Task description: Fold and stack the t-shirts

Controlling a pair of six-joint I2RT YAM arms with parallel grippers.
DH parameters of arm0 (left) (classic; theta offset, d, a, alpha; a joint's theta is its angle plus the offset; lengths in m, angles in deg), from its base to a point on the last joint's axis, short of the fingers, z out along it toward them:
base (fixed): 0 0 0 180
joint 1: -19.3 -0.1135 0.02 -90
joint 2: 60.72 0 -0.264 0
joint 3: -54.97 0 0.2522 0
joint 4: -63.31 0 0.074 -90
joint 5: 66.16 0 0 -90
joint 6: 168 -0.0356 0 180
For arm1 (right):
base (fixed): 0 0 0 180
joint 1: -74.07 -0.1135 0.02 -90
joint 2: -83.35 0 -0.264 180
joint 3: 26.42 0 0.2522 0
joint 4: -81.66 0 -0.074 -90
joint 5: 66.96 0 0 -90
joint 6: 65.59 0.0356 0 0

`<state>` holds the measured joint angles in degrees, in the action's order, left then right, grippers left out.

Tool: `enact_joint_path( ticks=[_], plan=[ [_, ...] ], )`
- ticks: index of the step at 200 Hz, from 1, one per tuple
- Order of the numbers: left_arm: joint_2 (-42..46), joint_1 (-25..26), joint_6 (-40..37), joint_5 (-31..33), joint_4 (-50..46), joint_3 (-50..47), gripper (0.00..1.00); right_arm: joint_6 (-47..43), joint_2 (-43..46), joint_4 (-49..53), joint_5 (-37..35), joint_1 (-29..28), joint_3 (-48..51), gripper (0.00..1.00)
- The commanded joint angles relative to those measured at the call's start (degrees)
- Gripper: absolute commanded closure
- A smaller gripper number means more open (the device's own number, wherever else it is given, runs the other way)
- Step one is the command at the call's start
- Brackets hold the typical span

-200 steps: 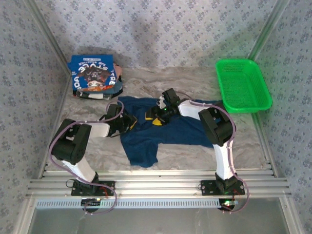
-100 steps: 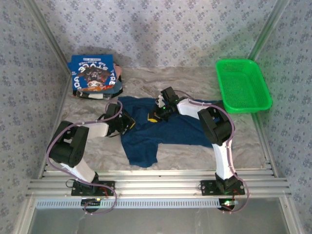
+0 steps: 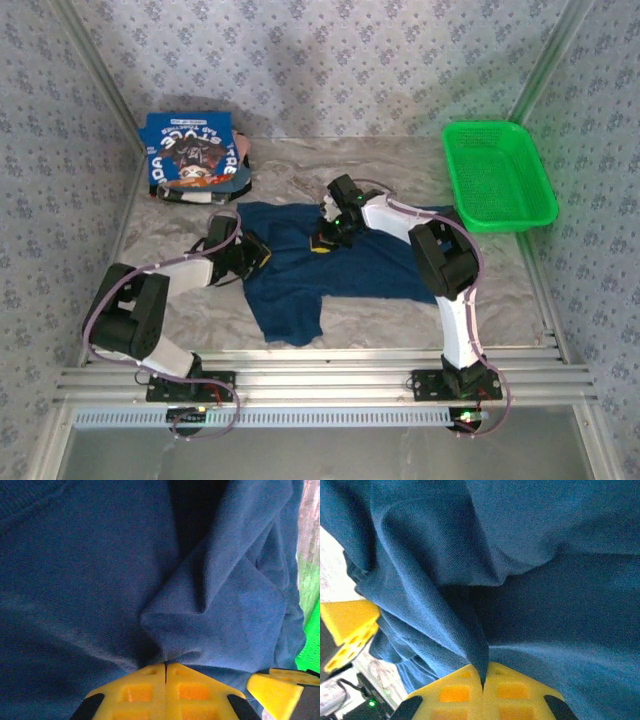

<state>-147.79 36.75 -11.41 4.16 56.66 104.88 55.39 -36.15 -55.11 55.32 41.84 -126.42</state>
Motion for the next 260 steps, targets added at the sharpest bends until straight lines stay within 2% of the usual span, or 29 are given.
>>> enact_joint_path(
  ticks=[1, 41, 82, 129, 162, 214, 237, 260],
  plan=[
    [2.0, -1.4, -2.3, -0.1, -3.5, 0.3, 1.0, -6.0, 2.9, 8.7, -6.2, -0.5, -2.4, 0.97],
    [2.3, -2.3, -2.9, -1.8, -3.9, -1.1, 1.0, -13.6, 2.4, 17.2, -12.8, -3.4, -5.9, 0.96],
    [3.0, -2.8, -4.5, -6.0, -4.9, -1.0, 1.0, -18.0, 2.6, 19.8, -17.1, -7.7, -6.0, 0.92],
    [6.4, -3.2, -9.4, -8.6, -13.0, 0.5, 1.0, -18.9, 0.6, 21.7, -17.3, -9.6, -8.2, 0.91],
    [8.1, -4.2, -12.9, -7.3, -19.5, 0.1, 1.0, -18.9, 0.3, 22.3, -18.0, -10.0, -8.5, 0.91],
    [4.1, -4.4, -14.0, -9.1, -19.9, 1.8, 1.0, -18.7, -1.7, 24.4, -18.0, -10.1, -9.5, 0.9],
    [3.6, -4.5, -15.9, -8.2, -23.8, 2.2, 1.0, -18.7, -2.4, 25.8, -18.0, -10.2, -9.3, 0.9],
    [2.9, -4.5, -17.4, -4.5, -28.6, 3.1, 1.0, -18.2, -2.5, 26.4, -17.8, -10.2, -8.6, 0.88]
  ],
)
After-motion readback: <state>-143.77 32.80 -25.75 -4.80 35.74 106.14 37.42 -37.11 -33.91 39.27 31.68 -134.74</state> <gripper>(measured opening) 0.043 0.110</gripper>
